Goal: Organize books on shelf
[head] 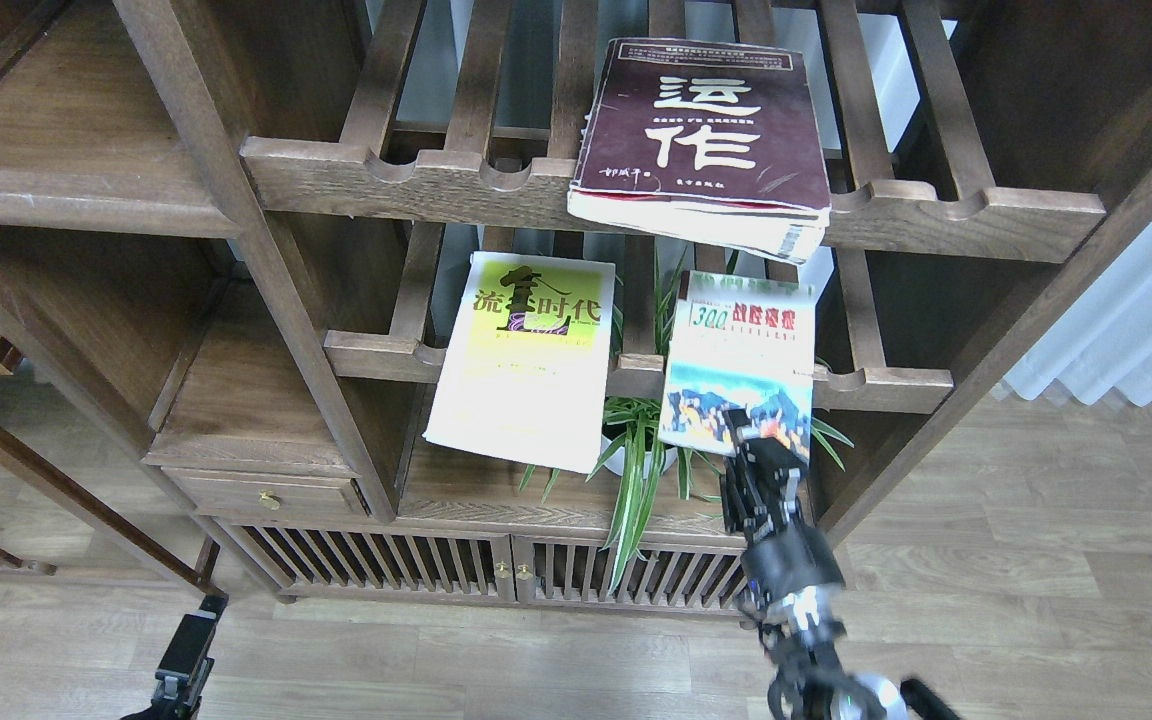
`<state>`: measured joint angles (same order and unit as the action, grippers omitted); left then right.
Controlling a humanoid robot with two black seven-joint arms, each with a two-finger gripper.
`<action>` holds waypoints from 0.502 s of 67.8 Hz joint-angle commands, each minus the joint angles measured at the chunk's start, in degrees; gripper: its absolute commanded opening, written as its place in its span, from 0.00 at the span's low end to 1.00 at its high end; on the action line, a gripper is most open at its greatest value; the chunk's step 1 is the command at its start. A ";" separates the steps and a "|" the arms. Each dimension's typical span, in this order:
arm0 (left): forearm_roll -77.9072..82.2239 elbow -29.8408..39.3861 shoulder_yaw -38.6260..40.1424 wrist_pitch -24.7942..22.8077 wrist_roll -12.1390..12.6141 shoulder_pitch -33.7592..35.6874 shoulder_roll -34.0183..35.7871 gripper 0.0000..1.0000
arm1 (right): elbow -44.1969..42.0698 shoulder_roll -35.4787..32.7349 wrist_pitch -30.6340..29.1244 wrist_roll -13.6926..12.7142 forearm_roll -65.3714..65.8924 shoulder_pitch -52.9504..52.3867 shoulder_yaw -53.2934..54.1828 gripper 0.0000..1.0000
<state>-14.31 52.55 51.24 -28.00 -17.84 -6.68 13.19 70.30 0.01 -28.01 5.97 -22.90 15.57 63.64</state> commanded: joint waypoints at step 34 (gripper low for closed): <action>0.87 -0.16 -2.98 0.00 0.70 1.75 0.61 1.00 | 2.03 -6.33 0.01 -0.17 -1.27 12.91 0.43 0.03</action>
<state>-13.48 52.45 49.42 -28.00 -17.48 -5.85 13.59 72.42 -6.21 -27.99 6.03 -24.22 27.03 64.83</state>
